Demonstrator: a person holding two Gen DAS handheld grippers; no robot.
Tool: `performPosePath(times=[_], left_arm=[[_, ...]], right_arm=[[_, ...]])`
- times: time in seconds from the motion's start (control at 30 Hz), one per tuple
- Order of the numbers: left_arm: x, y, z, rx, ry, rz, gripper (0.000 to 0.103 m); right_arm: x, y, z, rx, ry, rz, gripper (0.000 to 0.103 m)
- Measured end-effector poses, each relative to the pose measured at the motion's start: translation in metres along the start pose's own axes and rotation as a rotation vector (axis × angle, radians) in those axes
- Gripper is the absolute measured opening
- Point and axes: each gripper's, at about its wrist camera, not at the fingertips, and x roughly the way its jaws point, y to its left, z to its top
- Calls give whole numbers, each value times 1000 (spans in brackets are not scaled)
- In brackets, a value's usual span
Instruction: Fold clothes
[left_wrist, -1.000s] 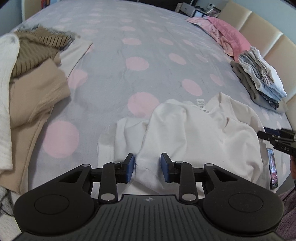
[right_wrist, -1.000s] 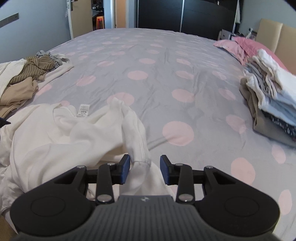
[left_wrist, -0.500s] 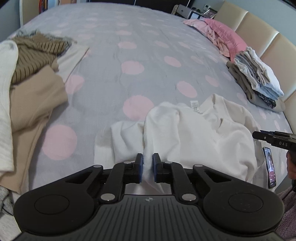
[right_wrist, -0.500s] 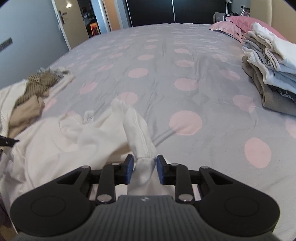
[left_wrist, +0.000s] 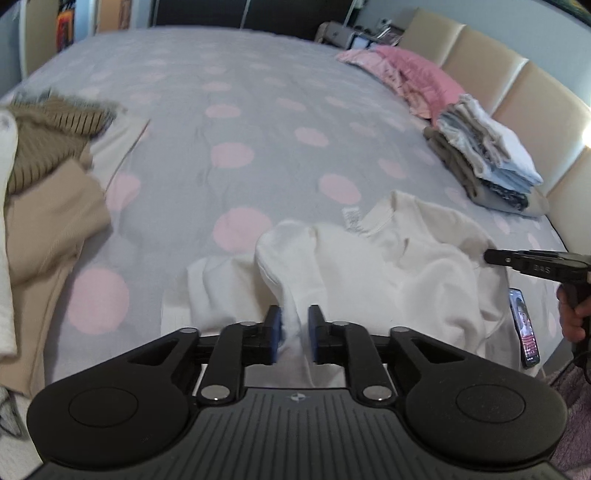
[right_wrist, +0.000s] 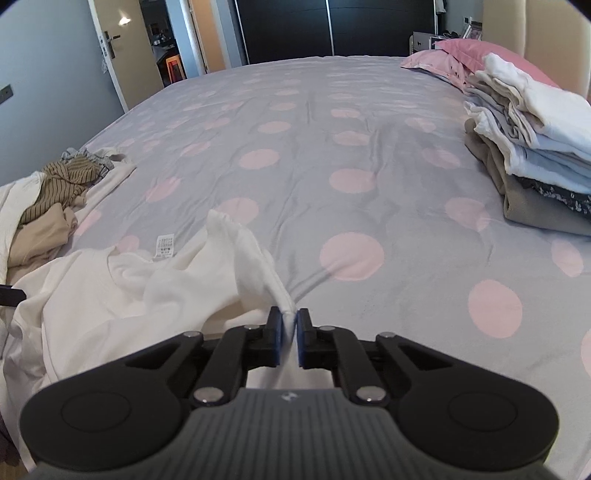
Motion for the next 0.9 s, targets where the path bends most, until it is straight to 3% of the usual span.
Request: performPosePath(times=[0.1, 0.37, 0.43, 0.57, 0.73, 0.9], left_arm=[[5, 18, -1, -71, 20, -9, 22], [19, 36, -3, -178, 91, -64, 22], [17, 31, -2, -154, 75, -36, 10], [-2, 18, 6, -98, -53, 63, 5], [-46, 9, 25, -66, -217, 190, 5], [-108, 1, 51, -61, -378, 231, 5]], right_arm=[[0, 0, -1, -13, 0, 4, 9], [8, -10, -5, 14, 33, 14, 14], [10, -10, -5, 14, 28, 22, 9], [0, -4, 0, -15, -40, -20, 7], [-29, 1, 17, -66, -203, -160, 7], [-81, 0, 47, -98, -370, -263, 6]])
